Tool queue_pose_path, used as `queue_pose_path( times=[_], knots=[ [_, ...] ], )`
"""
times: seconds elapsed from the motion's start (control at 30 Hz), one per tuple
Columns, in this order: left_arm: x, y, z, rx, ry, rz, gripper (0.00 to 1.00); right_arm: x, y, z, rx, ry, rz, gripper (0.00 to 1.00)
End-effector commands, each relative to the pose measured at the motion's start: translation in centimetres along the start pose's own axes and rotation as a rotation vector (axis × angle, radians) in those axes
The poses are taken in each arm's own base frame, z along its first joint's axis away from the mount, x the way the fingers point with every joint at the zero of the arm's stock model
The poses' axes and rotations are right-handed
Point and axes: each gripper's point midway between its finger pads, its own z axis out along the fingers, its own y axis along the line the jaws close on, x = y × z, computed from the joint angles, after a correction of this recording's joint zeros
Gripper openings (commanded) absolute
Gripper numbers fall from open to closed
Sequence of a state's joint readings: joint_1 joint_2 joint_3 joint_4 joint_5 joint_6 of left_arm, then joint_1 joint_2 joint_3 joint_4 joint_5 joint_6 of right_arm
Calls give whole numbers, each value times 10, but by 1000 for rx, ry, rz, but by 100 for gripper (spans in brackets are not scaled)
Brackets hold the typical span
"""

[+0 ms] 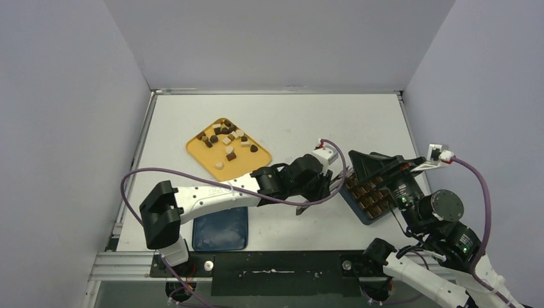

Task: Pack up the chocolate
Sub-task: Pick up the fake chocolate from the plate, then place the fake chocolate in the packing box.

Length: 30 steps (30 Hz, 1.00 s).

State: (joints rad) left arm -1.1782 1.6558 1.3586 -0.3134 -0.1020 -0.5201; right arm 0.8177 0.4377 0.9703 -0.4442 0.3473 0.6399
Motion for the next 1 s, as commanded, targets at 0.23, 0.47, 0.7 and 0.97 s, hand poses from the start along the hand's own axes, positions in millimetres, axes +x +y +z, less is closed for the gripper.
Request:
queue_pose_path(
  times=[0.23,0.47,0.7,0.97],
  knots=[
    [-19,-95,10,229,-86,63,24,-56,-16,-27,125,-116,-37,100],
    [8,-118,30,260,-21,103,24,-65,-25,-40,149,-146,-22,100],
    [26,-127,41,241,20,143,24,-56,-28,-39,153,-123,-13,100],
    [35,-120,43,198,30,158,24,-55,-28,-39,155,-121,-15,100]
  ],
)
